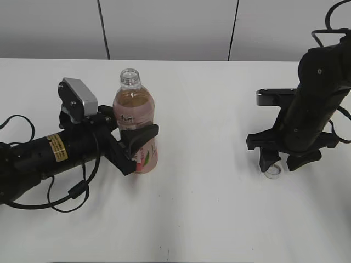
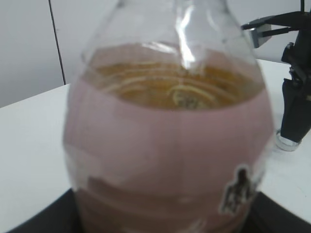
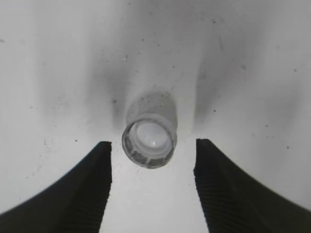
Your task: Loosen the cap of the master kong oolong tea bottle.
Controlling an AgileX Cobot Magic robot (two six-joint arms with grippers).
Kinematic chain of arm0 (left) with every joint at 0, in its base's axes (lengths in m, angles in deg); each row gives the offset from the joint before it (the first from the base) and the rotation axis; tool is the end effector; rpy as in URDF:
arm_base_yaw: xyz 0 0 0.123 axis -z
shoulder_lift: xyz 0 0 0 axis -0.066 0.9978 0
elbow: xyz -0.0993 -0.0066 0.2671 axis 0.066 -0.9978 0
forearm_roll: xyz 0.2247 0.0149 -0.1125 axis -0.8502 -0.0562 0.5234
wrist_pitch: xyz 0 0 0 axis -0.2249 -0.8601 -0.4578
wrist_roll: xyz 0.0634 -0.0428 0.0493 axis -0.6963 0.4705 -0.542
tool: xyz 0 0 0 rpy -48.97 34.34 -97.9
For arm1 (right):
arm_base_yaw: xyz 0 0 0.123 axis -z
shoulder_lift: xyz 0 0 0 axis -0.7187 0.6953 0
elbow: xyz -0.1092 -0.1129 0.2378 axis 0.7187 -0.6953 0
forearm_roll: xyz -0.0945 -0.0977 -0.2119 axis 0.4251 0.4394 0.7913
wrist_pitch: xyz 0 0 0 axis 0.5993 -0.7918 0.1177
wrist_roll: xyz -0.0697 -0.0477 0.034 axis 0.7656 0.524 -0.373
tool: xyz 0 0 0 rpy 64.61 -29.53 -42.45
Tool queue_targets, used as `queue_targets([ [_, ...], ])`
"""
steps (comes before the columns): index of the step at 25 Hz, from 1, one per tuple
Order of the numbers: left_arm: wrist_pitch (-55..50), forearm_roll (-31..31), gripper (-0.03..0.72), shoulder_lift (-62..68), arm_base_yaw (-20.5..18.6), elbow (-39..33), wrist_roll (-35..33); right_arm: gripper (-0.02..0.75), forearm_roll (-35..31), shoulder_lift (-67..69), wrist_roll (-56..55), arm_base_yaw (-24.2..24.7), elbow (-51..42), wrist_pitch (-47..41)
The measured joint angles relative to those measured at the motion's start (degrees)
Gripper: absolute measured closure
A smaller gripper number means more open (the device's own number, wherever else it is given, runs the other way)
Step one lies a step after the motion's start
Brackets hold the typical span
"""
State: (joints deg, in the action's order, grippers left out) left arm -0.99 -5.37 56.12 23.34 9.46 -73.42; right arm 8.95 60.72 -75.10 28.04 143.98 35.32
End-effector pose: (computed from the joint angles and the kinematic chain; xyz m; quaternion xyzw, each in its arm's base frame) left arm 0.2759 -0.1545 0.1009 0.3523 0.6671 -0.3080 0.5796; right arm 0.3177 0.1049 0.1259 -0.0560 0.9970 0.0250 0.0477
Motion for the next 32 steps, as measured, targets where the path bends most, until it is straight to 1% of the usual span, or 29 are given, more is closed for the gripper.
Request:
queue_targets([
  [2, 0.0, 0.0, 0.303, 0.0, 0.0, 0.0, 0.0, 0.246, -1.26, 0.0, 1.17, 0.0, 0.0, 0.0],
  [4, 0.0, 0.0, 0.291, 0.0, 0.0, 0.0, 0.0, 0.213, -2.69, 0.0, 1.76, 0.0, 0.0, 0.0],
  [7, -1.42, 0.16, 0.243, 0.13, 0.0, 0.0, 0.0, 0.2, -3.73, 0.0, 1.93, 0.0, 0.0, 0.0],
  [11, -2.95, 0.54, 0.158, 0.51, 0.16, -0.13, 0.0, 0.194, -3.95, 0.0, 2.06, 0.0, 0.0, 0.0],
  [13, -3.07, 1.18, 0.135, 0.63, 0.16, -0.17, 0.0, 0.194, -3.99, 0.0, 2.11, 0.0, 0.0, -0.06],
  [17, -3.07, 2.61, 0.123, 0.63, 0.16, -1.08, 0.0, 0.194, -3.99, 0.0, 2.11, 0.0, 0.0, -0.66],
  [19, -3.07, 3.1, 0.123, 0.63, -0.56, -1.86, 0.0, 0.194, -3.99, 0.0, 2.17, 0.0, 0.0, -0.87],
  [24, -3.31, 2.24, 0.122, -0.87, -2.75, -3.89, 0.05, 0.194, -4.02, 0.0, 2.24, 0.0, 0.0, -1.6],
  [32, -3.3, 0.57, 0.12, -4.03, -2.94, -6.68, 0.27, 0.194, -4.06, 0.0, 2.92, 0.0, 0.0, -3.2],
])
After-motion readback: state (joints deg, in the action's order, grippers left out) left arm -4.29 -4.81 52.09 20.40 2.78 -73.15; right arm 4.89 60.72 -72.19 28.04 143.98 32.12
